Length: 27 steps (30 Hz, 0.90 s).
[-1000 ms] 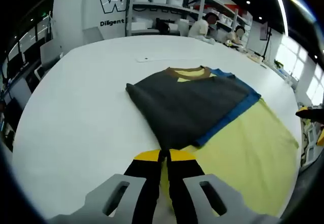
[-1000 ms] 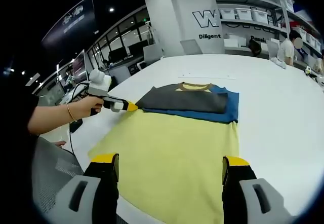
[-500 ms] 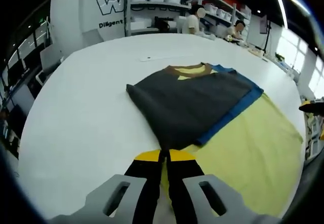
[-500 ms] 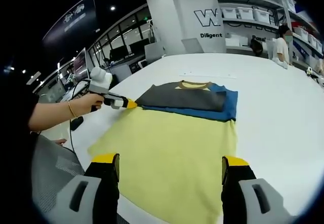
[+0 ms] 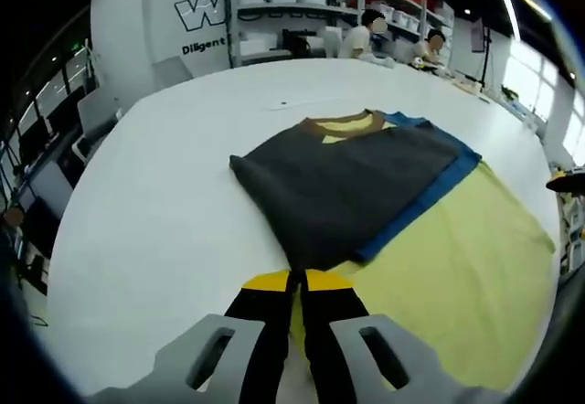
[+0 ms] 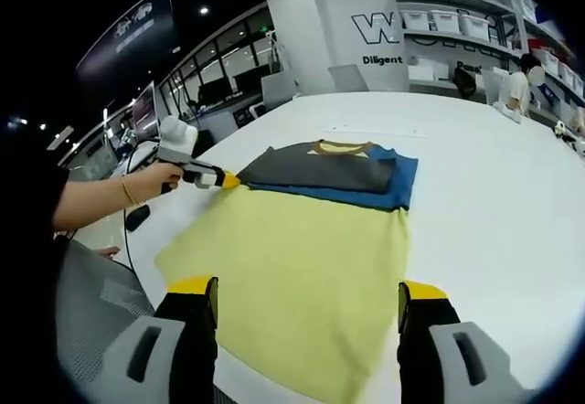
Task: Fold the garment on the visible template until the final outline fits inside the template.
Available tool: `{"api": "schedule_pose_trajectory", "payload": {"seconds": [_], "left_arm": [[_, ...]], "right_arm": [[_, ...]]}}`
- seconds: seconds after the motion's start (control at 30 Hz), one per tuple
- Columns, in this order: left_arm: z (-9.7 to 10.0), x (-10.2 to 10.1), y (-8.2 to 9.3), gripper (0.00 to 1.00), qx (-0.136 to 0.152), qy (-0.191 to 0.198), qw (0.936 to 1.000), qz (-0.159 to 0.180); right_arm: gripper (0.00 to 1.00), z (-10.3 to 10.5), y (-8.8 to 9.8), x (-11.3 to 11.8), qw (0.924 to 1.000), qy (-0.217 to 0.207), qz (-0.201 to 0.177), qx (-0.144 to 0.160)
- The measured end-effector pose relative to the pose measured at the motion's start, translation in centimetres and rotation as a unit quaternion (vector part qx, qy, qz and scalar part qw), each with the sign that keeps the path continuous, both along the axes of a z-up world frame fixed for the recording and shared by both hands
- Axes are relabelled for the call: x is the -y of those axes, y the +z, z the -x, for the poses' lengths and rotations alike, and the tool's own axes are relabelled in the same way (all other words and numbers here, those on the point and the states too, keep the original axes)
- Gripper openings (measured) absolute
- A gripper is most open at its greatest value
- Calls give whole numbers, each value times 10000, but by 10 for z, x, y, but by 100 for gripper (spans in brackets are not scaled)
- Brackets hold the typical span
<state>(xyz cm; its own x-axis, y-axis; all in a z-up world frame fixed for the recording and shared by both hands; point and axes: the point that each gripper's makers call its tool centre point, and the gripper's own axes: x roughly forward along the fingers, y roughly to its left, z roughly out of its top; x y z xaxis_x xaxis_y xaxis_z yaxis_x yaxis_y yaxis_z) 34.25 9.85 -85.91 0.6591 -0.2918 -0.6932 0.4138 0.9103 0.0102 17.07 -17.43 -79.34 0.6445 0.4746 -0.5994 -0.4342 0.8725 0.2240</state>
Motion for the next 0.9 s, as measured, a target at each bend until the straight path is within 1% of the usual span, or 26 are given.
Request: {"api": "schedule_pose_trajectory", "payload": {"seconds": [0.23,0.4,0.43,0.5,0.6,0.63,0.7,0.77,0.83,0.9], "left_arm": [[-1,-6,0,2,53,22,9999,-128],[-1,-5,2,3,56,52,10000,-16],[-1,-3,5,3,84,61,9999,78],[-1,-1,10,6,126,14,9998,148],[2,4,15,19,132,-16,9994,316],[4,7,18,25,127,-12,9989,449],[7,12,23,33,151,-46,9980,618],[10,14,28,36,194,-86,9973,703],[14,16,33,42,213,-145,9969,744],[18,16,38,52,277,-182,9968,731]], "right_arm": [[78,2,-3,1,10000,-2,38,-49],[78,2,-4,2,10000,-10,45,-49],[79,2,-4,2,10000,-14,44,-48],[79,1,-4,3,10000,-42,57,-49],[82,-1,-1,2,10000,-96,-18,-12],[83,-4,3,1,9996,-195,-173,73],[86,-4,7,-1,9993,-221,-279,74],[88,-5,8,-2,9991,-243,-322,90],[89,-4,8,-2,9993,-226,-282,85],[92,-4,8,-1,9994,-241,-234,100]]}}
